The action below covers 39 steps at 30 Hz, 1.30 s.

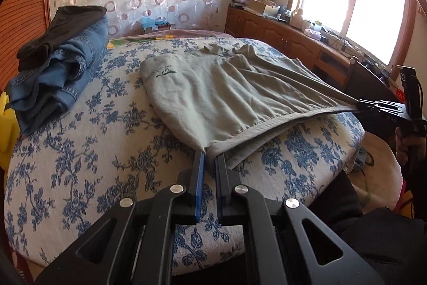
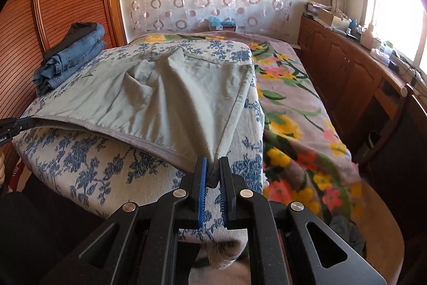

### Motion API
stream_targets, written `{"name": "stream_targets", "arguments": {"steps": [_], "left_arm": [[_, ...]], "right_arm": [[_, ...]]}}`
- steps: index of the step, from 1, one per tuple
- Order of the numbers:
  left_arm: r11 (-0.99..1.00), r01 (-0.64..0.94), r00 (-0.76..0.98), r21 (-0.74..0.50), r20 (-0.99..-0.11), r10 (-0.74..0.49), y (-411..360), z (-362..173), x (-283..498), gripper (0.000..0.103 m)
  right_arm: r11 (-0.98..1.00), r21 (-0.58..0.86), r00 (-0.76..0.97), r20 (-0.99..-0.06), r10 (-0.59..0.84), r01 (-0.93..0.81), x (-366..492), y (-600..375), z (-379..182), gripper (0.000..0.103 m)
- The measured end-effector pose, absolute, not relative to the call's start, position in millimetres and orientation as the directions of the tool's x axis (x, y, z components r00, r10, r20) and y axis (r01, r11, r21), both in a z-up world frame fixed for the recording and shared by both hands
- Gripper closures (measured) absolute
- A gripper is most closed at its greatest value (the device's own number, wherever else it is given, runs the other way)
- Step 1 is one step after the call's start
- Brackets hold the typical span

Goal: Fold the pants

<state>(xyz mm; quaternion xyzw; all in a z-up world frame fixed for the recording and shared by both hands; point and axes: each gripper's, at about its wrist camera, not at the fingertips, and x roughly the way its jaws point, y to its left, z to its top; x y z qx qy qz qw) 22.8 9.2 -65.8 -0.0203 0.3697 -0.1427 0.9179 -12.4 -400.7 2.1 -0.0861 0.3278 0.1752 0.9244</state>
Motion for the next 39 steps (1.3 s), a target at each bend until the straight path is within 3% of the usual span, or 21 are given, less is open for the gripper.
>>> {"name": "stream_targets", "arguments": {"steps": [9, 15, 18, 21, 23, 39], "left_arm": [[0.963, 0.231, 0.698, -0.143, -0.665, -0.266, 13, -64, 23, 0.089], [0.966, 0.223, 0.718, -0.134, -0.647, -0.255, 17, -53, 18, 0.073], [0.97, 0.207, 0.73, -0.131, -0.639, -0.242, 20, -50, 18, 0.052], [0.972, 0.191, 0.727, -0.133, -0.647, -0.231, 23, -50, 26, 0.049], [0.974, 0.181, 0.727, -0.133, -0.649, -0.224, 23, -52, 31, 0.039], [0.986, 0.142, 0.692, -0.087, -0.703, -0.162, 19, -80, 53, 0.037]], "right_arm": [[0.926, -0.032, 0.717, -0.643, 0.27, -0.377, 4, -393, -2, 0.094], [0.93, -0.021, 0.714, -0.648, 0.266, -0.366, 7, -396, -7, 0.094], [0.932, -0.014, 0.714, -0.647, 0.269, -0.363, 8, -396, -7, 0.094], [0.932, -0.013, 0.715, -0.645, 0.27, -0.363, 9, -396, -8, 0.094], [0.932, -0.009, 0.714, -0.645, 0.271, -0.362, 9, -395, -8, 0.094], [0.924, 0.048, 0.739, -0.584, 0.335, -0.38, 14, -382, 4, 0.094]]}}
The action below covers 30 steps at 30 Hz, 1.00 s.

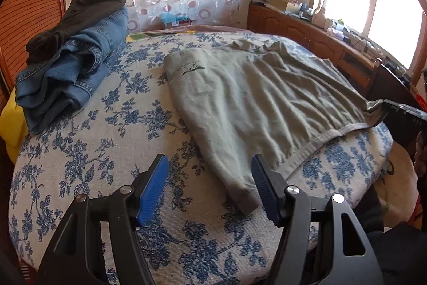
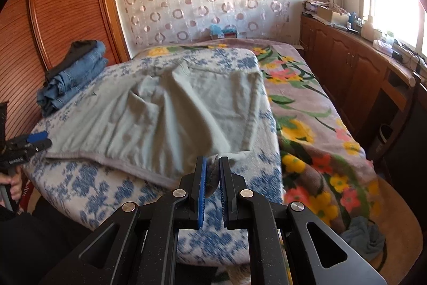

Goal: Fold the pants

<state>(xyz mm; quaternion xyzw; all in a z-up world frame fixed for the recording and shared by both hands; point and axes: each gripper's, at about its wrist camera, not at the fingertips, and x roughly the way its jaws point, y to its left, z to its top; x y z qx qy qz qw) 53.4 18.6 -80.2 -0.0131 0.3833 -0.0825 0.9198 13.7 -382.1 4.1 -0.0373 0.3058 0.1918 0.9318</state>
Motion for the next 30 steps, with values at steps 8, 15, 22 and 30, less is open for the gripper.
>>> {"name": "stream_targets", "arguments": {"steps": [8, 15, 22, 30], "left_arm": [[0.986, 0.13, 0.684, -0.105, -0.71, -0.165, 25, -85, 52, 0.037], [0.987, 0.114, 0.695, -0.11, -0.701, -0.159, 33, -82, 47, 0.037], [0.99, 0.084, 0.718, -0.114, -0.682, -0.139, 48, -73, 38, 0.037], [0.994, 0.041, 0.742, -0.106, -0.662, -0.101, 67, -64, 32, 0.037]], "right_arm": [[0.879, 0.053, 0.724, -0.545, 0.423, -0.473, 17, -345, 15, 0.094], [0.82, 0.055, 0.671, -0.543, 0.504, -0.57, 26, -303, 12, 0.094], [0.743, 0.041, 0.606, -0.551, 0.574, -0.668, 40, -251, 11, 0.094], [0.648, 0.03, 0.527, -0.553, 0.645, -0.761, 52, -198, 4, 0.094]]}}
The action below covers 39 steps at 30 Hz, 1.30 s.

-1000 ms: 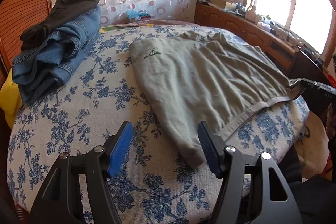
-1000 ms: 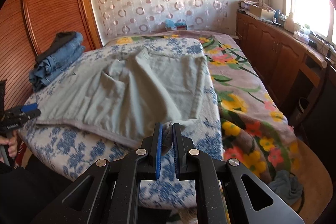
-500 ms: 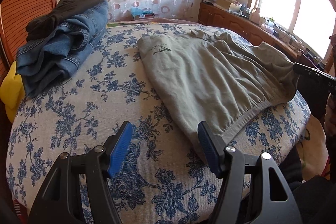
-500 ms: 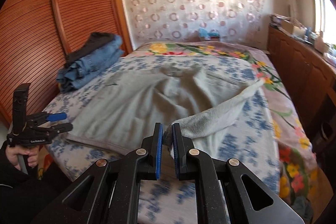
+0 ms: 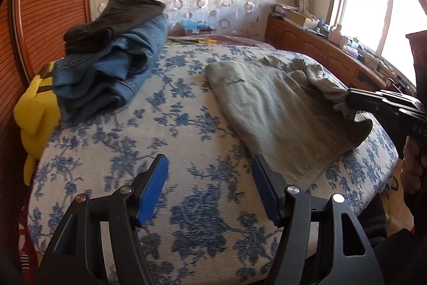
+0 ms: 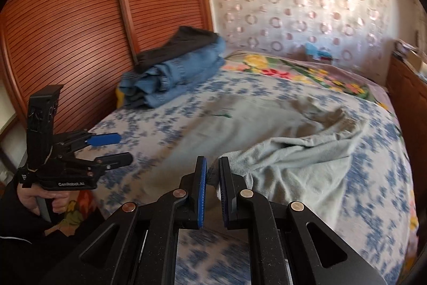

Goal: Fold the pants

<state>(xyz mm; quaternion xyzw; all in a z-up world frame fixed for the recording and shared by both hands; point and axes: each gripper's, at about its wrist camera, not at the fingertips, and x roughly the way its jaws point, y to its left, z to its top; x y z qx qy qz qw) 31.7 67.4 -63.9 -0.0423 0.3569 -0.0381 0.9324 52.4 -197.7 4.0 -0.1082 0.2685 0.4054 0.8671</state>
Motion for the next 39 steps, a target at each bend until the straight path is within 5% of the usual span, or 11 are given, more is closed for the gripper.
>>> {"name": "stream_targets", "arguments": {"steps": [22, 39], "left_arm": [[0.994, -0.016, 0.751, -0.109, -0.657, -0.06, 91, -68, 29, 0.037], [0.995, 0.047, 0.75, -0.092, -0.654, -0.096, 69, -65, 45, 0.037]], "right_arm": [[0.526, 0.113, 0.343, -0.641, 0.687, -0.843, 90, -139, -46, 0.093], [0.673, 0.05, 0.515, -0.603, 0.609, -0.738, 93, -188, -39, 0.069]]}}
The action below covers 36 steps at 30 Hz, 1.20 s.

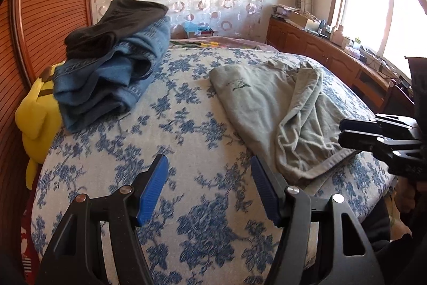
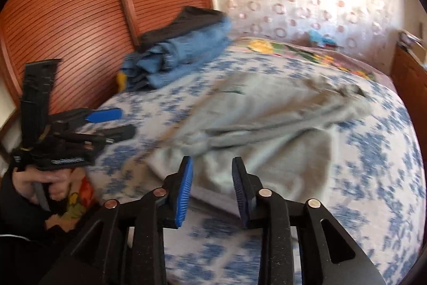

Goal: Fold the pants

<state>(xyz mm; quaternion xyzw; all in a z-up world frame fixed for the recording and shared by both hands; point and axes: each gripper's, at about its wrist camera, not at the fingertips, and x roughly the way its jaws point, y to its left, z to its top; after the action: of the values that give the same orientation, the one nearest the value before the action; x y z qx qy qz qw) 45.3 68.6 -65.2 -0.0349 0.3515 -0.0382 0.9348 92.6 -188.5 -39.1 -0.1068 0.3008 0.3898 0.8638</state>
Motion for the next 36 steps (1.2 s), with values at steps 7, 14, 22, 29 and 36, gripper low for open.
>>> {"name": "stream_targets", "arguments": {"steps": [7, 14, 22, 29, 36], "left_arm": [[0.989, 0.113, 0.749, -0.09, -0.647, -0.145, 47, -56, 70, 0.037], [0.975, 0.203, 0.743, -0.088, -0.634, -0.213, 14, -41, 99, 0.037], [0.948, 0.308, 0.708, -0.079, -0.647, -0.284, -27, -30, 136, 0.038], [0.933, 0.353, 0.654, -0.065, -0.696, -0.296, -55, -36, 172, 0.046], [0.917, 0.39, 0.602, -0.081, -0.731, -0.32, -81, -41, 203, 0.05]], "right_arm": [[0.768, 0.026, 0.604, -0.602, 0.523, -0.639, 114, -219, -43, 0.064], [0.829, 0.008, 0.664, -0.595, 0.454, -0.559, 128, -237, -41, 0.054], [0.857, 0.007, 0.687, -0.595, 0.418, -0.515, 141, -247, -44, 0.054], [0.848, 0.042, 0.669, -0.594, 0.447, -0.529, 145, -251, -48, 0.054], [0.855, 0.062, 0.68, -0.578, 0.452, -0.515, 145, -260, -49, 0.054]]}}
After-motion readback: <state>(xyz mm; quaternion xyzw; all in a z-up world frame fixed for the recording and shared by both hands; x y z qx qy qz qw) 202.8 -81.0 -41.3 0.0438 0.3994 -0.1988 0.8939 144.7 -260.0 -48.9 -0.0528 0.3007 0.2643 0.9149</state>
